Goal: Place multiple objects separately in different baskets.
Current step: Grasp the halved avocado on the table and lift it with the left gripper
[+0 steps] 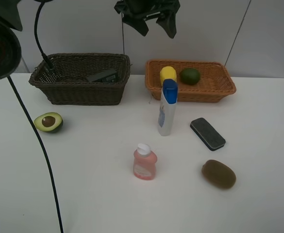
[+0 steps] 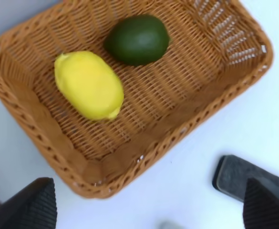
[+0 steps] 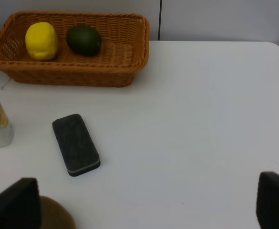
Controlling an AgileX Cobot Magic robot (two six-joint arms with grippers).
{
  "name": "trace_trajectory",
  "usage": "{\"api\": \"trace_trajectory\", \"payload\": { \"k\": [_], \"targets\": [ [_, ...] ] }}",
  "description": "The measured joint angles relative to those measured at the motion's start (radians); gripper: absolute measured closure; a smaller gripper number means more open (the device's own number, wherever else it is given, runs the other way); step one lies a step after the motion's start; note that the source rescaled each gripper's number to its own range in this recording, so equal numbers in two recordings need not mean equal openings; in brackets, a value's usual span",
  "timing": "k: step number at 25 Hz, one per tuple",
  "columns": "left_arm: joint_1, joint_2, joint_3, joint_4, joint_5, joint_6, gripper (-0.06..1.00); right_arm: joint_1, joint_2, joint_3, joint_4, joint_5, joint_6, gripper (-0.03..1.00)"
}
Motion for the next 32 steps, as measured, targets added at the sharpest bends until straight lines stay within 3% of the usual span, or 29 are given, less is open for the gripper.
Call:
{"api": "trace_trajectory", "payload": {
  "k": [6,16,20,24,32],
  "targets": [
    [0.000,-0.188,0.176,0.052,0.000,0.052,-0.05,0.000,0.000,0.000,0.000,0.000,0.000,-0.03],
    [0.000,-0.670,0.908,0.283,-0.004,0.426,-0.05,0.000,0.000,0.000,0.001,0.000,0.000,-0.03],
    [0.018,-0.720,1.110,0.375,-0.006,0.461,-0.05,0.000,0.000,0.000,0.001,0.000,0.000,-0.03],
    [0.076,-0.721,1.249,0.402,-0.018,0.470,-0.05,0.000,0.000,0.000,0.001,0.000,0.000,-0.03],
    [0.189,-0.707,1.409,0.405,-0.330,0.514,-0.05,0.000,0.000,0.000,0.001,0.000,0.000,-0.03]
  ]
}}
